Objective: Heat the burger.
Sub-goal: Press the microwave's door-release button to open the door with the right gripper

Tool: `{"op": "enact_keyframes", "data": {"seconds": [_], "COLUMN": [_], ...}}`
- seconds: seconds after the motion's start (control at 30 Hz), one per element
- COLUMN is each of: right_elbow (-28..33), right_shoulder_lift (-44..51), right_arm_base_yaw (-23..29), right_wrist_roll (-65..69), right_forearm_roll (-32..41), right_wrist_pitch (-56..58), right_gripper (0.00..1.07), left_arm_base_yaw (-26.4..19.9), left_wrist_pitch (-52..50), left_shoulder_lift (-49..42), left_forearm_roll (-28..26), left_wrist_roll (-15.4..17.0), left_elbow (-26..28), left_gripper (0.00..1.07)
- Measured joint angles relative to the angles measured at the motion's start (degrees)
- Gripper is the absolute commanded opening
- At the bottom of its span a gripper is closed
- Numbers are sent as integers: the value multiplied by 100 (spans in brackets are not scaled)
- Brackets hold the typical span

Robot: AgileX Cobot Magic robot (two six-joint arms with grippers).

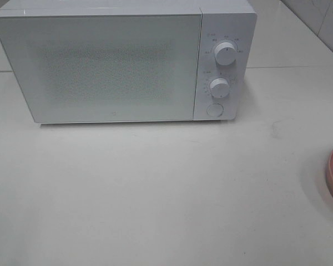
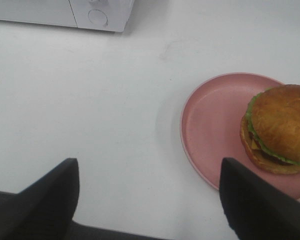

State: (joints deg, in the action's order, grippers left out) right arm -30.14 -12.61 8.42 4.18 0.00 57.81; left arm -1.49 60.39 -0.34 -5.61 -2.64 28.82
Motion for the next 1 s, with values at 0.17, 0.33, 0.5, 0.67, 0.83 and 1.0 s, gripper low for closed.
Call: {"op": "enact_keyframes", "data": {"seconds": [0.17, 0.33, 0.5, 0.67, 0.83, 1.0], "right_elbow": [-17, -23, -23, -23, -23, -23], "right_shoulder_lift": [-407, -814, -1152, -1679, -2183, -2722], "right_arm_base_yaw": [0, 0, 0, 0, 0, 0], "right_wrist_roll": [0, 11, 11, 11, 11, 17], "right_forearm_roll": [0, 0, 0, 0, 0, 0], "right_wrist_pitch": [-92, -573, -1071, -1833, -2441, -3008], "right_gripper": [74, 74, 74, 74, 74, 74], "left_arm_base_yaw": [0, 0, 0, 0, 0, 0], "left_wrist_pitch": [0, 0, 0, 0, 0, 0], "left_shoulder_lift": [0, 0, 0, 0, 0, 0], "left_forearm_roll": [0, 0, 0, 0, 0, 0], "left_wrist_roll": [0, 0, 0, 0, 0, 0], "left_elbow": [0, 0, 0, 0, 0, 0], "left_gripper": [100, 100, 100, 100, 100, 100]}}
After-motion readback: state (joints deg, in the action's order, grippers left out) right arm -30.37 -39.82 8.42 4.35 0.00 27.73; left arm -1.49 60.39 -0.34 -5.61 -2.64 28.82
